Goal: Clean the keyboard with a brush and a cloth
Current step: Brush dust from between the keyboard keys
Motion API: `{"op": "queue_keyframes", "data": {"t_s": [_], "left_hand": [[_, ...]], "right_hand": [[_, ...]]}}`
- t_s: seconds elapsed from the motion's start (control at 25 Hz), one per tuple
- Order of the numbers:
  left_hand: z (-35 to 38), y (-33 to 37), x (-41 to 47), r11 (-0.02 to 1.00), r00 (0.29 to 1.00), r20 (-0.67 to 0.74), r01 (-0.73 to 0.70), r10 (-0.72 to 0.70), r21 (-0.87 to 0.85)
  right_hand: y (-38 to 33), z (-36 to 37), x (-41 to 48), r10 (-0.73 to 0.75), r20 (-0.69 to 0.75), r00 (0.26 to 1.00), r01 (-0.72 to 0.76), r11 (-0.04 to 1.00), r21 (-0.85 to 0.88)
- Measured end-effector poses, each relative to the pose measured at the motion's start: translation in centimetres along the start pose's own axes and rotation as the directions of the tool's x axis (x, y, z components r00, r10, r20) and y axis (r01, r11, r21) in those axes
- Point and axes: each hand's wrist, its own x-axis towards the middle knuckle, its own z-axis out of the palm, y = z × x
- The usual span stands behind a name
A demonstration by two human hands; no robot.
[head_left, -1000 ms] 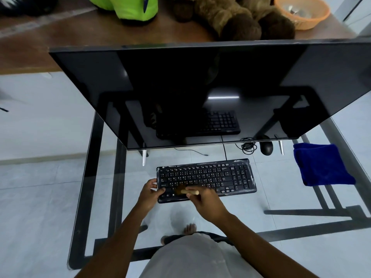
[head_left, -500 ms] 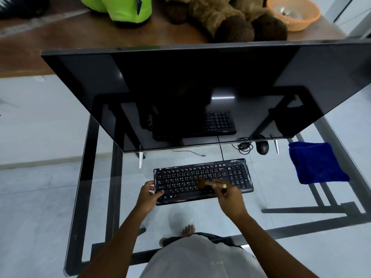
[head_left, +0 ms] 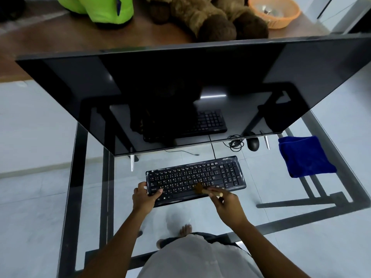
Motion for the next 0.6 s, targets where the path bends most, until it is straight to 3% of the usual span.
{"op": "queue_keyframes", "data": {"t_s": [0.28, 0.6], "left_hand": [[-0.1, -0.1, 0.2, 1.000, 1.000, 0.006, 0.001, -0.001, 0.001], [-0.1, -0.1, 0.1, 1.000, 1.000, 0.019, -0.021, 0.021, 0.012]], "right_hand": [[0.1, -1.0, 0.0, 0.086, -0.067, 0.994, -0.082, 0.995, 0.051], [-0.5, -1.1, 0.3, 0.019, -0.041, 0.999, -0.019, 1.000, 0.000]]}}
